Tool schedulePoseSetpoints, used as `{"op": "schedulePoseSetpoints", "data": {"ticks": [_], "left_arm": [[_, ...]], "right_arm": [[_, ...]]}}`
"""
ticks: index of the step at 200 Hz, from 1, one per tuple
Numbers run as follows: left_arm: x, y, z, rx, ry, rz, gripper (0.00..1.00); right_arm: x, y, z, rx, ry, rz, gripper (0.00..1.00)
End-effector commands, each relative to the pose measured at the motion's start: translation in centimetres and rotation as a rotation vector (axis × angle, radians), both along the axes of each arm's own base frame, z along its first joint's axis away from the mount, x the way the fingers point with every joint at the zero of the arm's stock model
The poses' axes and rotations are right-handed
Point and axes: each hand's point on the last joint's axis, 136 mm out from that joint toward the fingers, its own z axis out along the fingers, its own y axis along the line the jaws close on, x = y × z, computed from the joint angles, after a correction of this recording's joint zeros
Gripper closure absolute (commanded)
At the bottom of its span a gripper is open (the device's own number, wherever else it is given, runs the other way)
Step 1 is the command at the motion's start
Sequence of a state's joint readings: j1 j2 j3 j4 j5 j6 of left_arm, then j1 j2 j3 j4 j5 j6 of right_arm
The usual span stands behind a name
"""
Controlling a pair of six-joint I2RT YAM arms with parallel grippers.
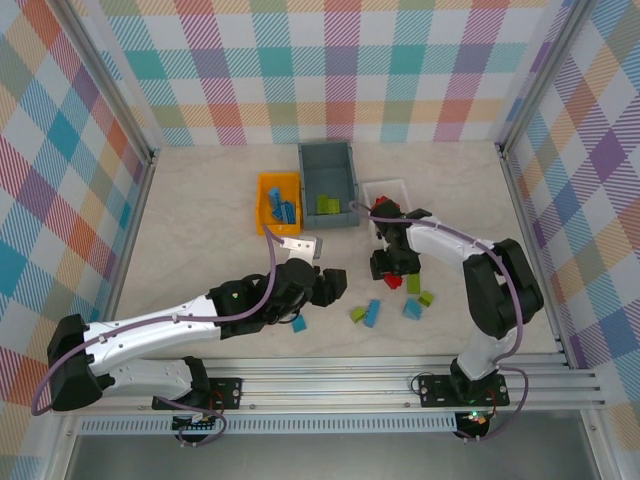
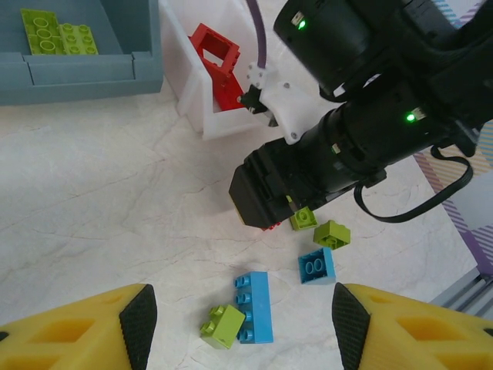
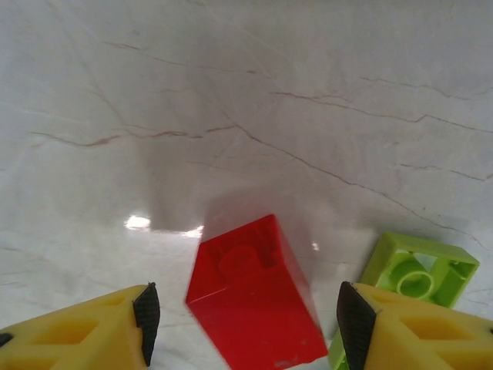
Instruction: Sort the legos into containers by color
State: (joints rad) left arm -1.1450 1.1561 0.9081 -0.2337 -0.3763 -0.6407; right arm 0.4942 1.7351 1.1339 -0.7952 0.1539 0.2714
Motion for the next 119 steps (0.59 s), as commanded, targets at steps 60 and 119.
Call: {"op": "schedulePoseSetpoints", "data": {"ticks": [60,119], "left_arm": [[-0.2,0.2,0.6,-0.022,-0.001,0.012,0.37],[0.0,0.1,1.0,-0.023,-0.01,0.015,0.37]], "right_arm": [[-0.3,0.1,-0.9,-0.008,0.024,0.002,0.51],[0.6,0.0,3.1,0.03,-0.104,-0.041,0.64]]}}
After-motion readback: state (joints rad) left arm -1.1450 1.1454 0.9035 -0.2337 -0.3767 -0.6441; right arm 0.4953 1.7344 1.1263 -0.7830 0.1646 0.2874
